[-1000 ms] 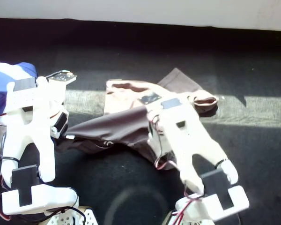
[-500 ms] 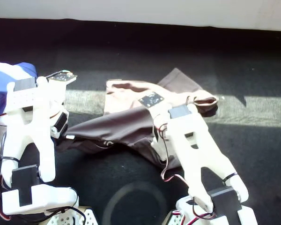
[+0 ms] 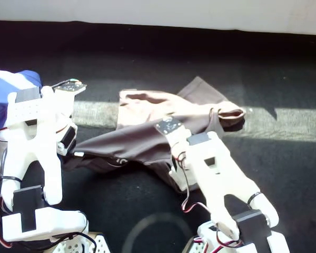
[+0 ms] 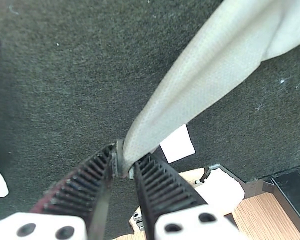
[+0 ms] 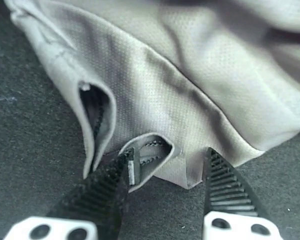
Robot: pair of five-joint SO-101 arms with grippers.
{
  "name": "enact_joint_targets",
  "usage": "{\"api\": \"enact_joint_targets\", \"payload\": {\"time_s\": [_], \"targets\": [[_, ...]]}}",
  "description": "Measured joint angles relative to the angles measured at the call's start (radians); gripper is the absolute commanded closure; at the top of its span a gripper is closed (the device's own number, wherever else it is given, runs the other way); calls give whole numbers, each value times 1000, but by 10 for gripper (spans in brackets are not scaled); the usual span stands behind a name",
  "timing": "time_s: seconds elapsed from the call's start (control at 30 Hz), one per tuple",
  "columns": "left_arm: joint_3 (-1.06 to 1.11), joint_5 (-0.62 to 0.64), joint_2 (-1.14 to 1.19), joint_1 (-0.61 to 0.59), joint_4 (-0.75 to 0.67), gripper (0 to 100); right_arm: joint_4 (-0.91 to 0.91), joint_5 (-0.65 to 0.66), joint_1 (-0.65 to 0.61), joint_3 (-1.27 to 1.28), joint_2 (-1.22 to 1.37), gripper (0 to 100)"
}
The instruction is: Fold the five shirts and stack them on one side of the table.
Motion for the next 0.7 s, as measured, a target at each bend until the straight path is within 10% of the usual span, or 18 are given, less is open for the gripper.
{"api": "enact_joint_targets", "payload": {"time_s": [0.47, 0.7], "targets": [[0, 0, 0, 0, 0, 991, -18, 0, -61, 3, -6, 991], [0, 0, 0, 0, -3, 991, 8, 0, 127, -72, -17, 993]]}}
